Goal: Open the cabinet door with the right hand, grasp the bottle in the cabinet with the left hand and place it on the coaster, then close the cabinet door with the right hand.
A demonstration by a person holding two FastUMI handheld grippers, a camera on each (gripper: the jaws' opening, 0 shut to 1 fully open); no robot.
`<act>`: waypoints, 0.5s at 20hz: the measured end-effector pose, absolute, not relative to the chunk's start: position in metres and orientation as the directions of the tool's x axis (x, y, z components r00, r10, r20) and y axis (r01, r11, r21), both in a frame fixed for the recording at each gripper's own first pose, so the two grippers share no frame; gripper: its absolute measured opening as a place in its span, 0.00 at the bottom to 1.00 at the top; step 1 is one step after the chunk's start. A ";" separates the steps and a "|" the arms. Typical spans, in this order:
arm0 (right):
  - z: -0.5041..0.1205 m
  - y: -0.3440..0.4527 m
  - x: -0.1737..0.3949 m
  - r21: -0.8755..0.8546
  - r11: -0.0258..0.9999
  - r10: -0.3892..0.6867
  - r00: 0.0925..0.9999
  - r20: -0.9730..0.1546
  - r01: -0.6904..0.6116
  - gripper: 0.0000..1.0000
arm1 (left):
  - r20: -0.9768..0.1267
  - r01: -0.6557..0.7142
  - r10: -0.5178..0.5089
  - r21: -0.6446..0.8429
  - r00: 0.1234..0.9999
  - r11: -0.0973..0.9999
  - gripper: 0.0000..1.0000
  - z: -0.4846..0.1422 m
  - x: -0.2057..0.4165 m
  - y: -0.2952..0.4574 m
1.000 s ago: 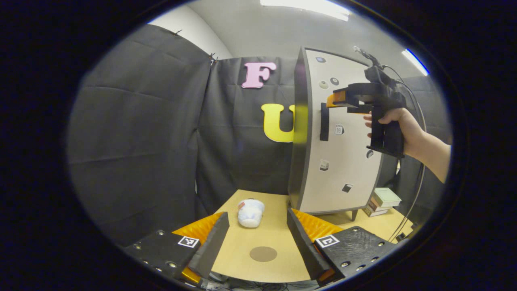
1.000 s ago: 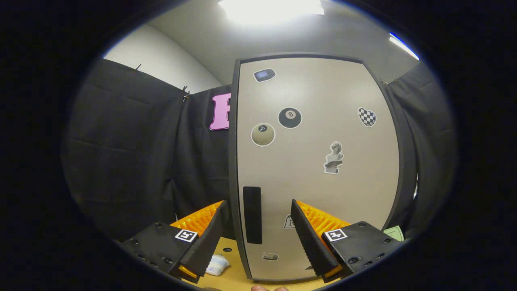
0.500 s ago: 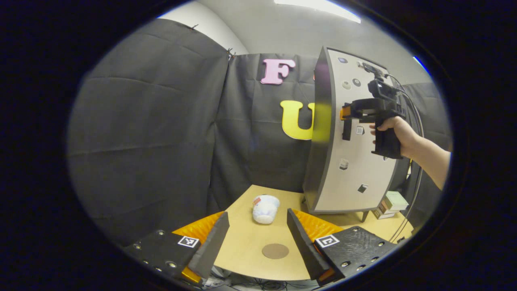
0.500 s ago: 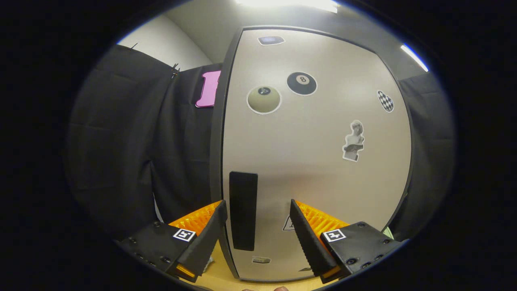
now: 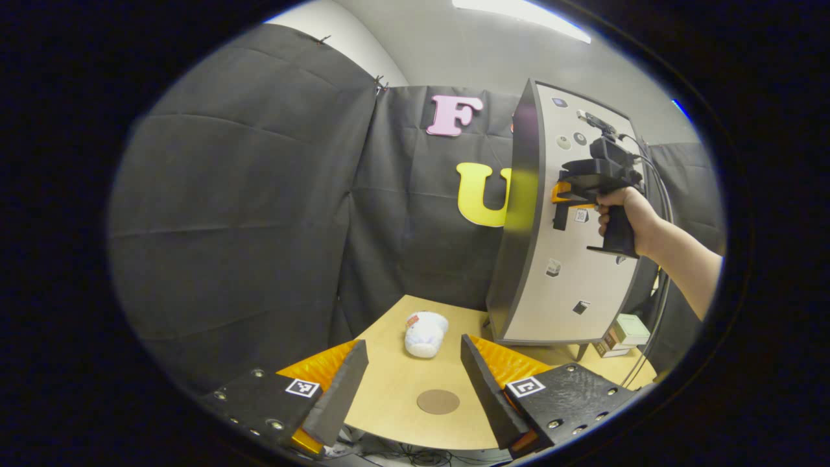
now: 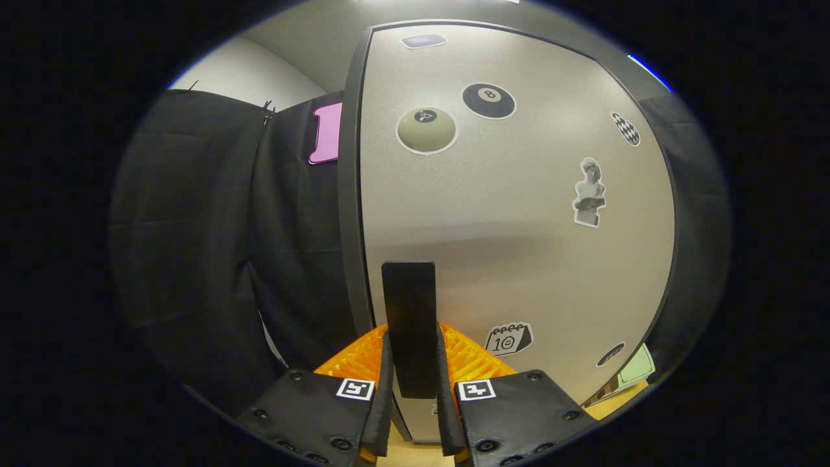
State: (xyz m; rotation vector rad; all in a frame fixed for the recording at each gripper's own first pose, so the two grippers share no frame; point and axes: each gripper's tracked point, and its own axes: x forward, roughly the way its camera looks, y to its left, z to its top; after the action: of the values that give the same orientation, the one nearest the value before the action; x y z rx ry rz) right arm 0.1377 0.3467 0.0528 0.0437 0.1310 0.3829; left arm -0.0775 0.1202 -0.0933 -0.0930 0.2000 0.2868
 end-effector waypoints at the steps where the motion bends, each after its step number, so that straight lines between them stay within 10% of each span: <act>1: 0.054 0.347 0.138 0.076 0.926 0.376 0.919 -0.118 -0.370 0.33 | -0.214 -0.290 0.271 -0.062 0.939 0.955 0.87 -0.095 -0.079 0.120; 10: 0.052 0.344 0.130 0.047 0.885 0.466 0.879 -0.097 -0.464 0.10 | -0.227 -0.265 0.241 -0.082 0.944 0.961 0.87 -0.094 -0.073 0.110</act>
State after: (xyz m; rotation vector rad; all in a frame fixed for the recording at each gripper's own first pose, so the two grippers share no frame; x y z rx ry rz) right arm 0.1303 0.3442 0.0518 0.0224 0.1068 0.4844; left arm -0.0726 0.1098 -0.0941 -0.1119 0.2168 0.2585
